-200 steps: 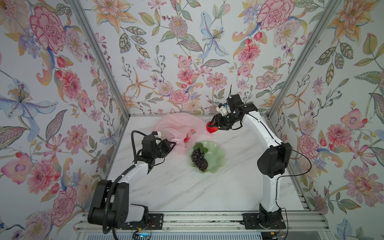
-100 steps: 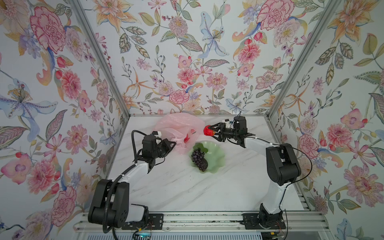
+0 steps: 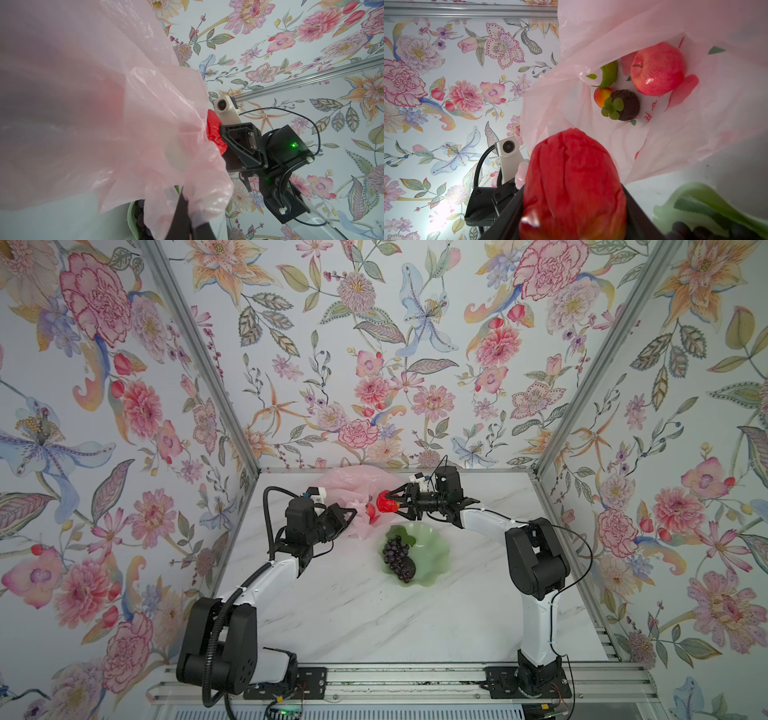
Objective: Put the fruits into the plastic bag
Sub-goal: 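Lift the red apple with the right gripper and carry it to the bag mouth, then push the apple into the bag and open the right gripper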
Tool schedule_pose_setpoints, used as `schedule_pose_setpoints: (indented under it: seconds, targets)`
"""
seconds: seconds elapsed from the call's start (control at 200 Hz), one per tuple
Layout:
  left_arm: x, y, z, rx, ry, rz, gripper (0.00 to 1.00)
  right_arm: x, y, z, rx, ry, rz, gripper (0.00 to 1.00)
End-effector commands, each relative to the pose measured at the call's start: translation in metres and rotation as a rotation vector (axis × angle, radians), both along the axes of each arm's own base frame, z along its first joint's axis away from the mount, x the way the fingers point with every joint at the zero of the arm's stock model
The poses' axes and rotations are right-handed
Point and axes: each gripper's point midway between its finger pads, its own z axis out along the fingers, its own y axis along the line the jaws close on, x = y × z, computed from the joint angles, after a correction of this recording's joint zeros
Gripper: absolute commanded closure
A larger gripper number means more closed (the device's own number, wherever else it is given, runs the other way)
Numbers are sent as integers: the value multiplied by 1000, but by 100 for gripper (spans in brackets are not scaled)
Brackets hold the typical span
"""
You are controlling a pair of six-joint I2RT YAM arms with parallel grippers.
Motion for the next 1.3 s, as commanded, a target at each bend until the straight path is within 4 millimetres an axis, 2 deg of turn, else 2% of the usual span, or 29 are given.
schedule_pose_setpoints:
  seconds: [0.0, 0.17, 0.325, 0.535, 0.656, 0.816, 0.981, 1.151, 1.296]
  targets:
    - [3, 0, 22, -2, -52, 10, 100, -9, 19, 2, -4, -14, 58, 55]
    - [8, -5, 35, -15, -83, -11, 100, -16, 41, -12, -17, 11, 94, 55]
    - [13, -11, 46, 6, -115, -46, 100, -15, 65, -19, -31, 20, 127, 55]
    - [17, -24, 63, 33, -167, -110, 100, -2, 93, -19, -34, 17, 121, 55]
    - [15, -33, 68, 59, -186, -150, 100, 11, 101, -20, -55, 4, 75, 55]
    - [5, -45, 71, 65, -204, -216, 100, 44, 88, -38, -120, 19, -92, 55]
    - [-14, -52, 73, 44, -221, -274, 100, 88, 67, -44, -114, 7, -276, 54]
    - [-33, -45, 57, 54, -194, -274, 100, 128, 51, -46, -81, -2, -397, 53]
    - [-41, -36, 45, 70, -169, -251, 100, 147, 39, -52, -73, 18, -444, 50]
